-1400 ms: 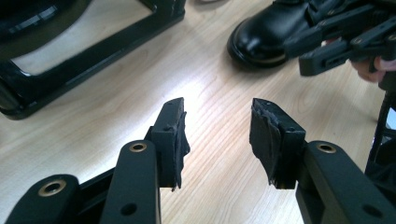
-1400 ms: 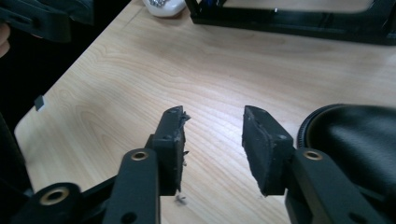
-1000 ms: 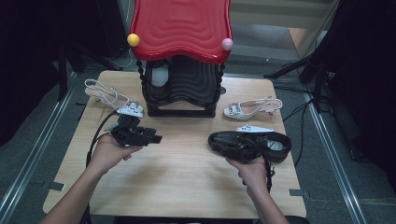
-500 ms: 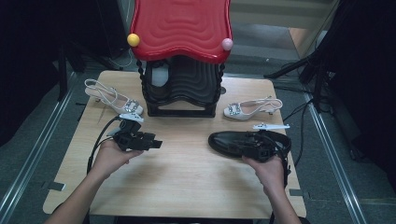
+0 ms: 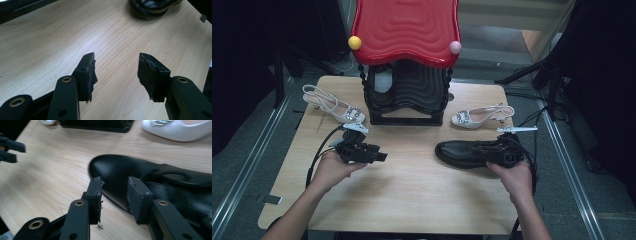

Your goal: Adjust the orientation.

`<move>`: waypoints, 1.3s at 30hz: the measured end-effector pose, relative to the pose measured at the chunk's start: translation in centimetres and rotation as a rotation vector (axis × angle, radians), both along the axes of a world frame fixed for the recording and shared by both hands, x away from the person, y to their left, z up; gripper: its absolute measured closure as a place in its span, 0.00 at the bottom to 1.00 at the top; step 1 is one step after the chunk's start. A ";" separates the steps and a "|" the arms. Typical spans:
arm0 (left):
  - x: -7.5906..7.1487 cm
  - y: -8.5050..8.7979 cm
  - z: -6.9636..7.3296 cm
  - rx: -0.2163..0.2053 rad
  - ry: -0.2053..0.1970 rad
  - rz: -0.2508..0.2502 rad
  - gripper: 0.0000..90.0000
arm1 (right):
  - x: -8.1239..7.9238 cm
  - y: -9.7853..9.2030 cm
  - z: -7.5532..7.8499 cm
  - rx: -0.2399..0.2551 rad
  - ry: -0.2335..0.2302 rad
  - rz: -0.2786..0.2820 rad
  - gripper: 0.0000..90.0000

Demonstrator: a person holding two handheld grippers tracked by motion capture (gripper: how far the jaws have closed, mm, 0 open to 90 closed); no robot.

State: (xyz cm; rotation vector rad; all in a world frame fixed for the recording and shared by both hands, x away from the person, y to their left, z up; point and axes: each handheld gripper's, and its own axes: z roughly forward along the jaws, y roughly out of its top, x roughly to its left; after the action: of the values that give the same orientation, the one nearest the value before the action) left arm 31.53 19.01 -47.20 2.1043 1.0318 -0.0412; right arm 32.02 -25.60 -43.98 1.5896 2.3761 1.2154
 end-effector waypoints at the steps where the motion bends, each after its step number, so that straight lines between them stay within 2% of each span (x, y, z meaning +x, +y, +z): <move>1: 0.0 0.0 0.0 0.003 0.000 0.003 0.54 | 0.1 -0.3 0.1 -0.010 0.007 -0.007 0.72; 7: 0.0 0.1 0.0 0.003 0.003 -0.001 0.54 | 0.5 -2.3 0.9 -0.059 0.018 -0.050 0.73; 13: 0.0 -0.1 -0.1 0.008 0.004 -0.006 0.54 | 0.6 -3.9 1.2 -0.068 0.030 -0.076 0.72; 14: 0.0 -0.1 -0.1 0.008 0.005 -0.006 0.54 | 0.6 -4.1 1.3 -0.076 0.026 -0.085 0.69; 18: 0.0 -0.1 -0.1 0.006 0.002 -0.006 0.54 | 0.6 -4.7 1.2 -0.134 0.044 -0.095 0.67; 21: 0.0 -0.2 -0.2 0.011 0.004 -0.007 0.54 | 1.0 -4.6 0.2 -0.175 0.088 -0.075 0.62; 25: 0.0 -0.1 -0.1 0.009 0.003 -0.004 0.54 | 1.8 -4.0 -1.2 -0.142 0.137 -0.015 0.61; 26: 0.1 -0.1 -0.1 0.007 0.004 -0.002 0.54 | 2.0 -3.6 -1.4 -0.135 0.151 0.000 0.64; 27: 0.1 0.0 -0.2 0.005 0.001 -0.001 0.54 | 2.1 -3.2 -1.5 -0.135 0.153 0.013 0.62; 28: 0.1 0.0 -0.2 0.004 0.001 -0.001 0.54 | 2.2 -2.8 -1.4 -0.162 0.150 0.014 0.64; 29: 0.1 0.0 -0.2 0.003 0.000 0.000 0.54 | 2.3 -2.6 -1.2 -0.171 0.147 0.017 0.68; 31: 0.1 0.0 -0.1 0.003 -0.001 -0.002 0.55 | 2.4 -2.6 -1.0 -0.139 0.152 0.033 0.76; 34: 0.1 0.0 -0.2 0.001 -0.003 -0.004 0.55 | 2.5 -2.3 -1.1 -0.089 0.186 0.061 0.86; 39: 0.1 0.1 -0.1 -0.003 -0.007 -0.001 0.56 | 2.5 -1.8 -1.0 0.009 0.227 0.082 0.94</move>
State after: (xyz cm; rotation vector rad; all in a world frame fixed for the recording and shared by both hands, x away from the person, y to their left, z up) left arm 31.58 19.14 -47.26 2.1007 1.0253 -0.0363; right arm 34.56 -27.39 -44.97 1.7345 2.5984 1.1146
